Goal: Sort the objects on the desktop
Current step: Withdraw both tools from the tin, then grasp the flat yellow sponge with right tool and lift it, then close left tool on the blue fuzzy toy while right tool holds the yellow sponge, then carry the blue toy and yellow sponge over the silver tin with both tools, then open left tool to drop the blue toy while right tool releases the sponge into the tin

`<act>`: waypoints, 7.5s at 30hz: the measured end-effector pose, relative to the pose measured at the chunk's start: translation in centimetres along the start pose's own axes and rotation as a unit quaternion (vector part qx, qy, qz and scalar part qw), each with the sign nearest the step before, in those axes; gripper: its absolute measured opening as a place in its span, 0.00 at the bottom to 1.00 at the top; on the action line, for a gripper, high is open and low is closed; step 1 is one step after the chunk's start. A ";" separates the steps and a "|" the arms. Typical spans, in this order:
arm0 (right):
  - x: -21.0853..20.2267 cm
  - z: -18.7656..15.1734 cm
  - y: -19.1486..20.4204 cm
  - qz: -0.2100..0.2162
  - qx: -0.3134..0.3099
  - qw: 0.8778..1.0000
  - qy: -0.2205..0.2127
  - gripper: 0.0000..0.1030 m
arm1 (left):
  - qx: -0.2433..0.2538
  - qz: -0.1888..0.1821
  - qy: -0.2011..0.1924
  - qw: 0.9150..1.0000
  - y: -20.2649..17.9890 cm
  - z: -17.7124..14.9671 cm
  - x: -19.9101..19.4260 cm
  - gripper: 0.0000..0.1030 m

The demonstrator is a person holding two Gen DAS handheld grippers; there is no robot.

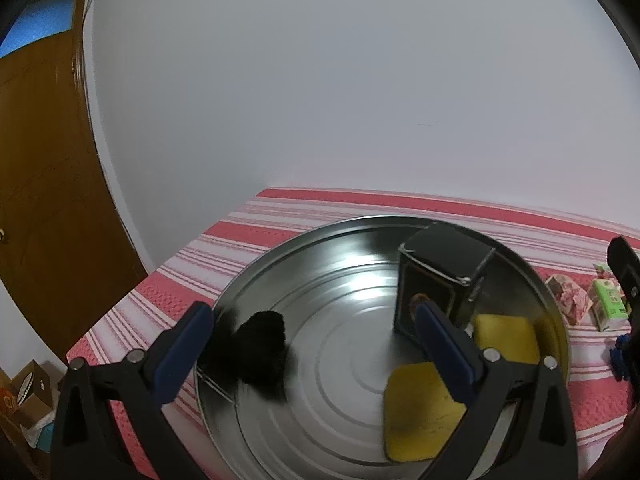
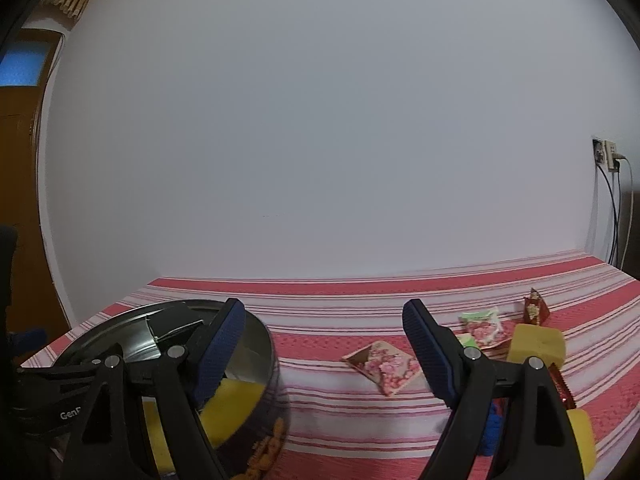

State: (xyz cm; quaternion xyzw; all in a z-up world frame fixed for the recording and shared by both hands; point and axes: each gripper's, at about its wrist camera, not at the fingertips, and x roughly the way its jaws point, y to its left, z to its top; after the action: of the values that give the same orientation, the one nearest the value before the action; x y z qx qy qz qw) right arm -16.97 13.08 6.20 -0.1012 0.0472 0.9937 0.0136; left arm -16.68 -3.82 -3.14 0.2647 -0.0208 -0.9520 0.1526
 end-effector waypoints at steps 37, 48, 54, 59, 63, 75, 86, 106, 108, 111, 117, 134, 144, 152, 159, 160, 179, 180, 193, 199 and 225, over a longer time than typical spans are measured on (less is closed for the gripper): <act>-3.3 0.7 -6.9 -0.068 0.038 0.997 -0.003 0.81 | 0.043 -0.036 -0.017 0.998 -5.7 -0.2 -2.6 0.99; -5.3 0.4 -11.9 -0.118 0.067 0.991 0.020 0.81 | 0.067 -0.064 -0.019 0.995 -9.2 -0.6 -3.5 1.00; -6.0 0.2 -16.4 -0.140 0.109 0.983 0.052 0.81 | 0.096 -0.099 -0.016 0.990 -11.7 -1.7 -4.4 1.00; -6.0 -0.6 -18.8 -0.150 0.117 0.976 0.102 0.81 | 0.128 -0.139 -0.004 0.982 -13.8 -2.7 -5.1 1.00; -5.1 -1.4 -19.4 -0.142 0.099 0.971 0.165 0.81 | 0.141 -0.173 0.013 0.975 -15.1 -3.1 -5.4 1.00; -0.6 -3.3 -17.2 -0.053 0.098 0.952 0.284 0.80 | 0.172 -0.191 0.015 0.966 -16.5 -3.6 -6.7 1.00; 0.0 -3.5 -16.6 0.039 0.127 0.946 0.296 0.43 | 0.180 -0.189 0.020 0.965 -17.2 -3.6 -6.6 1.00; -5.9 1.1 -20.9 -0.135 0.116 0.981 0.078 0.36 | 0.189 -0.271 0.114 0.937 -24.7 -3.3 -2.8 0.92; -5.4 0.8 -21.1 -0.134 0.125 0.979 0.084 0.36 | 0.182 -0.278 0.128 0.934 -25.2 -3.4 -2.3 0.91; -6.0 0.9 -21.6 -0.133 0.137 0.979 0.073 0.36 | 0.184 -0.269 0.146 0.934 -25.9 -4.1 -1.3 0.89; -5.6 1.0 -21.1 -0.127 0.124 0.981 0.079 0.36 | 0.153 -0.284 0.166 0.932 -25.6 -4.0 -0.2 0.65; -5.7 1.2 -21.0 -0.147 0.119 0.979 0.073 0.36 | 0.133 -0.297 0.071 0.943 -23.7 -3.3 -3.7 0.37; -6.8 1.7 -19.3 -0.168 0.076 0.982 0.040 0.36 | 0.130 -0.277 -0.029 0.951 -22.7 -2.6 -6.8 0.37; -7.5 1.9 -17.4 -0.185 0.037 0.982 0.013 0.36 | 0.088 -0.262 -0.061 0.959 -19.6 -1.9 -6.4 0.37; -6.6 2.0 -15.1 -0.163 0.037 0.986 0.005 0.36 | 0.066 -0.250 -0.080 0.963 -16.7 -1.8 -6.1 0.37; -6.6 2.0 -14.4 -0.155 0.036 0.987 0.002 0.36 | 0.060 -0.245 -0.090 0.963 -15.9 -1.9 -6.3 0.37; -5.0 1.2 -2.5 -0.038 -0.022 0.999 -0.004 0.36 | -0.017 -0.162 -0.104 0.981 -6.2 -1.8 -4.7 0.37; -4.9 1.2 -2.3 -0.033 -0.022 0.999 -0.004 0.36 | -0.019 -0.158 -0.102 0.982 -5.7 -1.7 -4.5 0.37; -3.0 1.1 2.8 0.028 -0.044 0.999 0.001 0.36 | -0.055 -0.104 -0.088 0.989 -1.4 -1.4 -3.2 0.37; -1.9 1.1 5.2 0.055 -0.054 0.997 0.003 0.36 | -0.067 -0.079 -0.083 0.991 0.2 -1.3 -2.5 0.37; 1.6 0.9 7.7 0.096 -0.087 0.992 0.012 0.37 | -0.071 0.020 -0.042 0.996 4.2 -0.8 0.3 0.38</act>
State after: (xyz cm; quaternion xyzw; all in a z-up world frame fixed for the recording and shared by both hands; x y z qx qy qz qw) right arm -19.01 5.51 7.45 -0.1089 -0.0295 0.9894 -0.0914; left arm -15.35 -7.85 -3.52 0.2130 0.0350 -0.9580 0.1889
